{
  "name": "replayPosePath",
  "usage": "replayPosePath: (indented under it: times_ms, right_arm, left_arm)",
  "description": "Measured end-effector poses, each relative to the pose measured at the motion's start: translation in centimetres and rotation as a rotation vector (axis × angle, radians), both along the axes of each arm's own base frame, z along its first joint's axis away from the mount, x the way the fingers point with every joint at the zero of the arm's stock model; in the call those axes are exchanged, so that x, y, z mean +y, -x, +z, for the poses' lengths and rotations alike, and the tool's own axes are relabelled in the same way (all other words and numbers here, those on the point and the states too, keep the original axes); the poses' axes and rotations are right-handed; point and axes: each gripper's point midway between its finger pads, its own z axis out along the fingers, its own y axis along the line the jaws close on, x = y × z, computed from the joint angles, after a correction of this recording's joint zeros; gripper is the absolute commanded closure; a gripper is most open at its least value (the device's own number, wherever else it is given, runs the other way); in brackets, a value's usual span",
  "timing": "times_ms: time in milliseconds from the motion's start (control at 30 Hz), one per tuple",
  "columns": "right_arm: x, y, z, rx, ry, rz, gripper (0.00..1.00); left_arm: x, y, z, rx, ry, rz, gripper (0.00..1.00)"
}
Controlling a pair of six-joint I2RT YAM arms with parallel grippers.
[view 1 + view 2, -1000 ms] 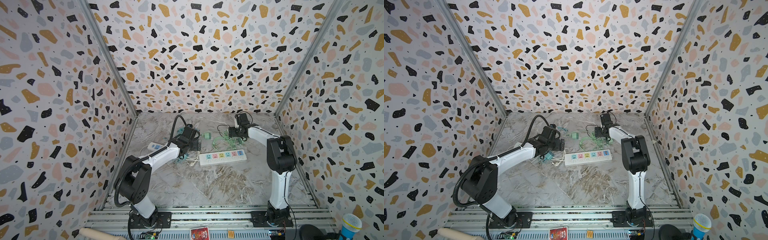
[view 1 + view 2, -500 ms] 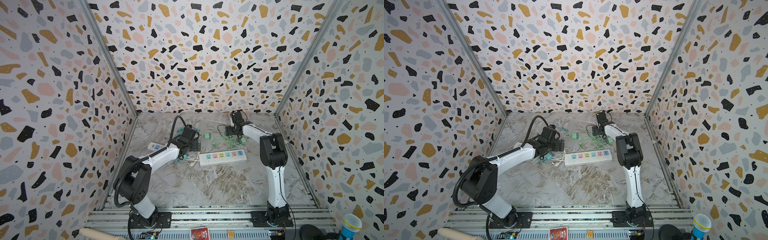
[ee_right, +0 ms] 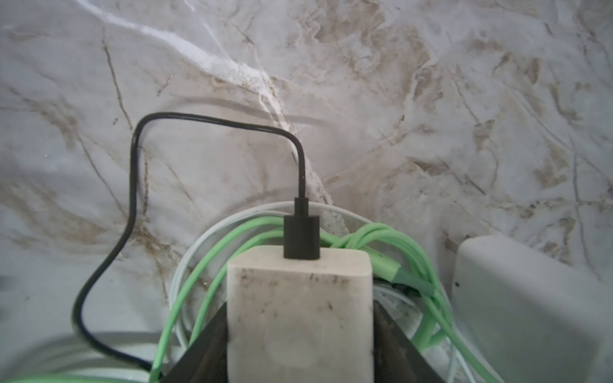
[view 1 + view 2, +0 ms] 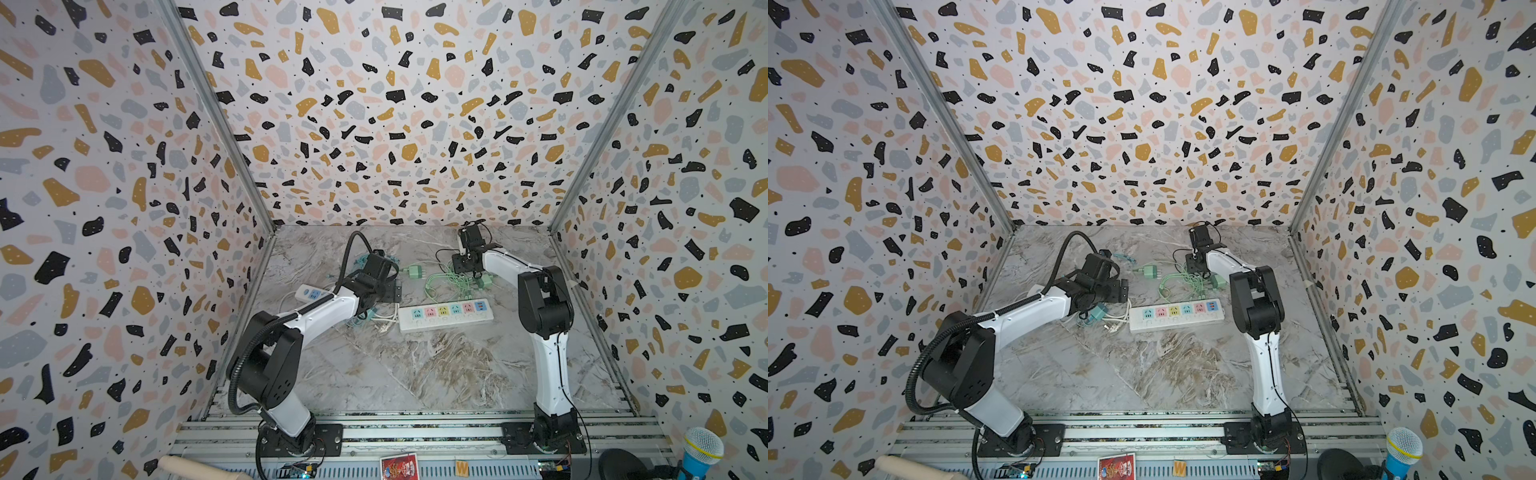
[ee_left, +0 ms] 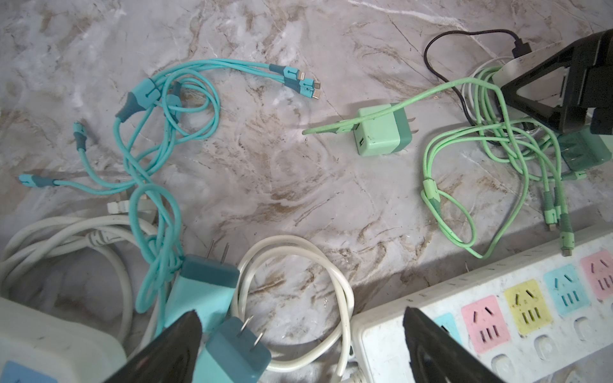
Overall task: Insert plugs into power strip
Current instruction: Pick up the plug from the top-center of the table.
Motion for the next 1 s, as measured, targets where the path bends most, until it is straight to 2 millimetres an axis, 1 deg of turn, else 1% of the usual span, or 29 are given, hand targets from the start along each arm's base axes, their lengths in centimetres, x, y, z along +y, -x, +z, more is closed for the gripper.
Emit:
replayPosePath:
  times_ms: [100, 200, 267, 367, 433, 500, 533, 600, 633, 700, 800, 900, 1000]
  right_arm:
    - [-0.1, 0.1, 0.5, -0.004, -0.020, 0.000, 0.58]
    - [-0.3, 0.7, 2.2, -0.021, -0.077, 0.001, 0.58]
    - [-0.5, 1.3, 4.4, -0.043, -0.132, 0.004, 0.58]
    - [-0.3, 1.9, 9.3, -0.118, -0.233, 0.021, 0.58]
    - [-0.2, 2.5, 12.6, -0.178, -0.304, 0.036, 0.58]
    - [0.3, 3.6, 15.1, -0.225, -0.376, 0.062, 0.57]
    - [0.8, 4.4, 15.8, -0.236, -0.413, 0.079, 0.57]
    - [1.8, 6.2, 16.3, -0.235, -0.485, 0.112, 0.57]
    - [2.2, 6.9, 16.1, -0.226, -0.513, 0.124, 0.57]
    - [3.2, 8.7, 15.0, -0.190, -0.570, 0.144, 0.57]
    - [4.4, 10.8, 12.8, -0.114, -0.630, 0.157, 0.57]
    - [5.3, 12.1, 11.6, -0.066, -0.678, 0.166, 0.57]
    - [6.1, 13.0, 11.8, -0.051, -0.736, 0.177, 0.57]
  left_arm:
    - [-0.2, 0.1, 0.0, 0.003, 0.007, -0.010, 0.05]
    - [-0.6, 0.2, 0.2, 0.003, 0.014, -0.026, 0.05]
    - [-1.1, 0.3, 0.5, -0.002, 0.020, -0.044, 0.05]
    - [-2.5, 0.5, 1.7, -0.030, 0.033, -0.085, 0.05]
    - [-4.0, 0.6, 3.1, -0.061, 0.059, -0.121, 0.05]
    - [-5.5, 0.5, 4.5, -0.102, 0.097, -0.155, 0.05]
    - [-6.4, 0.5, 5.3, -0.123, 0.122, -0.175, 0.06]
    - [-7.8, 0.3, 6.6, -0.169, 0.172, -0.206, 0.07]
    - [-8.4, 0.3, 7.1, -0.186, 0.193, -0.220, 0.08]
    - [-9.5, 0.1, 8.0, -0.217, 0.238, -0.243, 0.09]
    - [-10.9, -0.6, 8.9, -0.248, 0.294, -0.272, 0.09]
    - [-12.3, -1.1, 9.1, -0.262, 0.347, -0.294, 0.11]
    - [-13.4, -1.2, 8.6, -0.248, 0.388, -0.314, 0.13]
